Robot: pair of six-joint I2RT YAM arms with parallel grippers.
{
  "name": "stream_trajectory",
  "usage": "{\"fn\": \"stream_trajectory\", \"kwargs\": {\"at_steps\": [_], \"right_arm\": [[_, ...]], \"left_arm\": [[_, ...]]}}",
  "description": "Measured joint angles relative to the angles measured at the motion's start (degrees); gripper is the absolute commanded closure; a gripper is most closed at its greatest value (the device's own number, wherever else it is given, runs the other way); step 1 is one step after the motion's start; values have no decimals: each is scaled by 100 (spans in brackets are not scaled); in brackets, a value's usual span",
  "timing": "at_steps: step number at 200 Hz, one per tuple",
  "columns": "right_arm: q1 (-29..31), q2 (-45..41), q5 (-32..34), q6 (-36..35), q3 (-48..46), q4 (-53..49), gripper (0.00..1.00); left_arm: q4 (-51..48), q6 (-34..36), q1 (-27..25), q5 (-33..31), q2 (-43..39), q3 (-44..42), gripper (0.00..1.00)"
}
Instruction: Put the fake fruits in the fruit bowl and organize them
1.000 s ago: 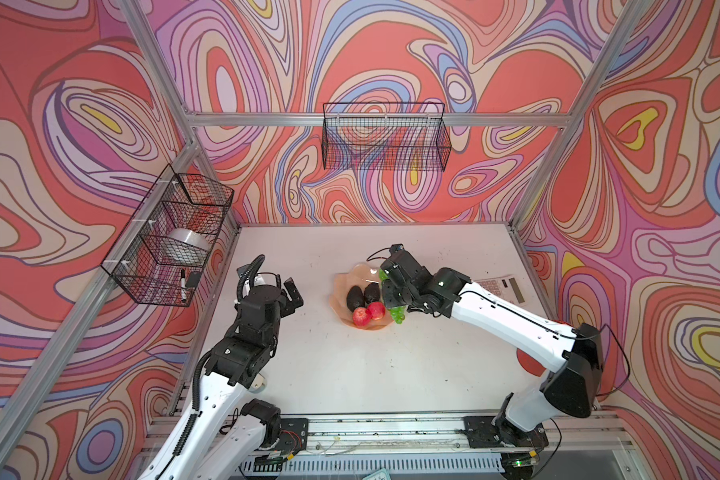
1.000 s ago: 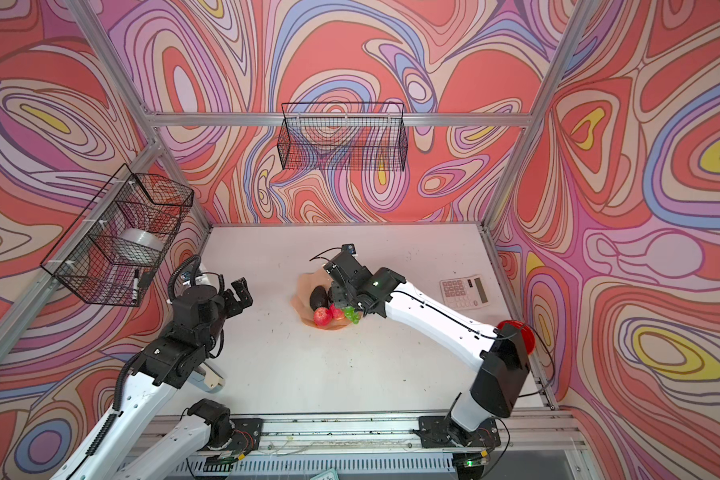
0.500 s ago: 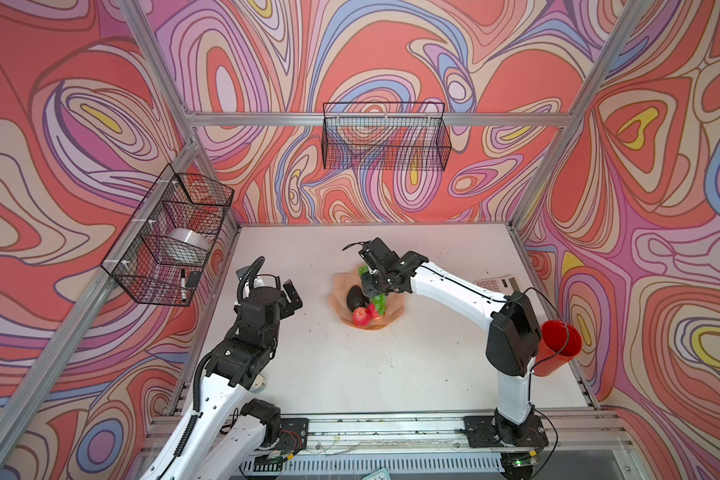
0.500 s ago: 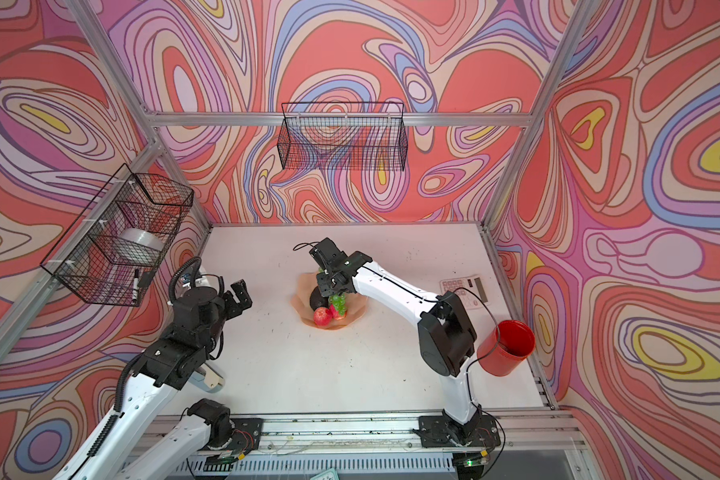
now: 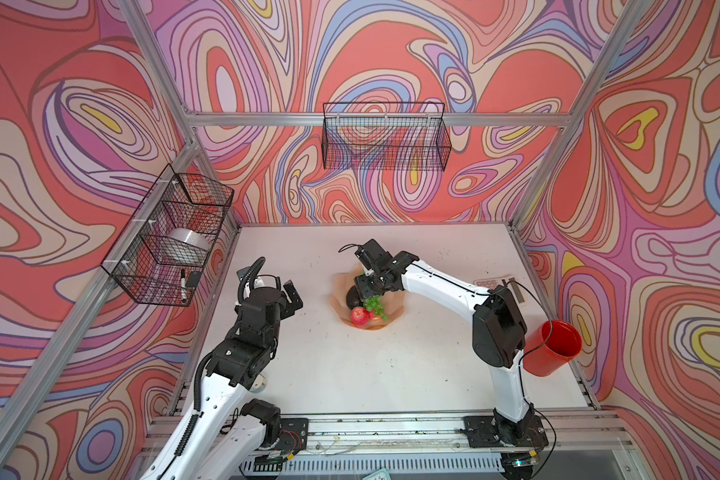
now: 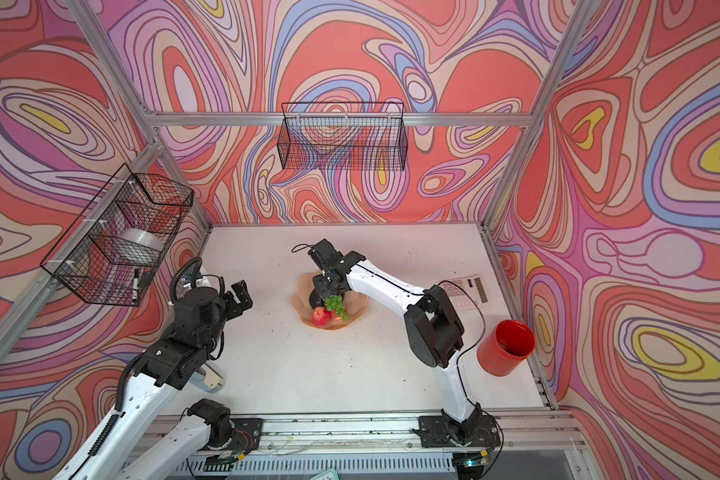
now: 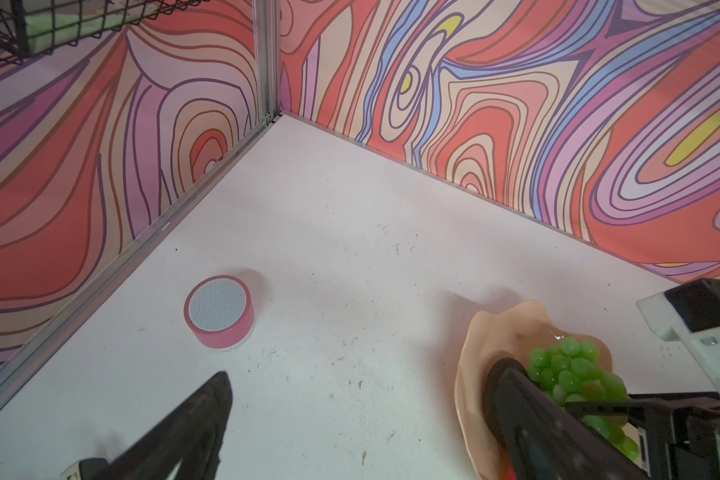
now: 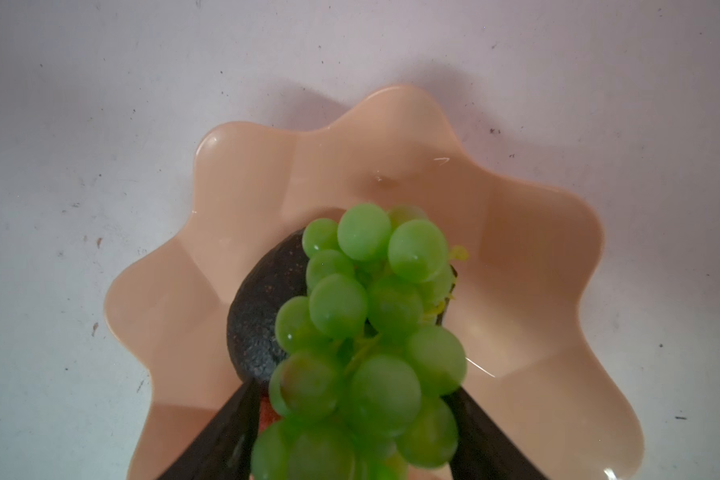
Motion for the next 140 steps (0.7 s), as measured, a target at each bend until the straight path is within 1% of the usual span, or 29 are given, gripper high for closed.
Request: {"fn": "stream_trajectory", "kwargs": {"at_steps": [23, 32, 41, 52, 79, 97, 115, 130, 140], "right_arm": [[-31, -24, 24, 2, -46, 164, 13], [-55, -142, 57, -28, -201, 289, 8], [-94, -369, 114, -35, -463, 431, 2], [-162, -802, 173, -127, -887, 619, 2], [-490, -2267, 352, -328, -1847, 1169, 2], [-890, -3228, 396, -422, -2494, 1733, 2], [-1506, -4179, 426, -525, -3543, 2511, 2], [-2092, -4769, 356, -643, -4540, 3167, 2], [-2461, -4983, 345, -719, -5108, 3521, 2]], "left_arm": [[81, 4, 0, 22, 33, 0, 0], [140, 31, 0, 39, 33, 0, 0], [236, 74, 2, 57, 33, -4, 0], [446, 170, 2, 105, 31, -35, 0], [1217, 507, 2, 328, 114, -280, 0], [1873, 778, 2, 345, 376, -597, 0], [2629, 1123, 2, 247, 807, -1073, 0], [3211, 1486, 2, 98, 1248, -1567, 0], [3591, 1773, 11, -13, 1576, -1871, 0]]}}
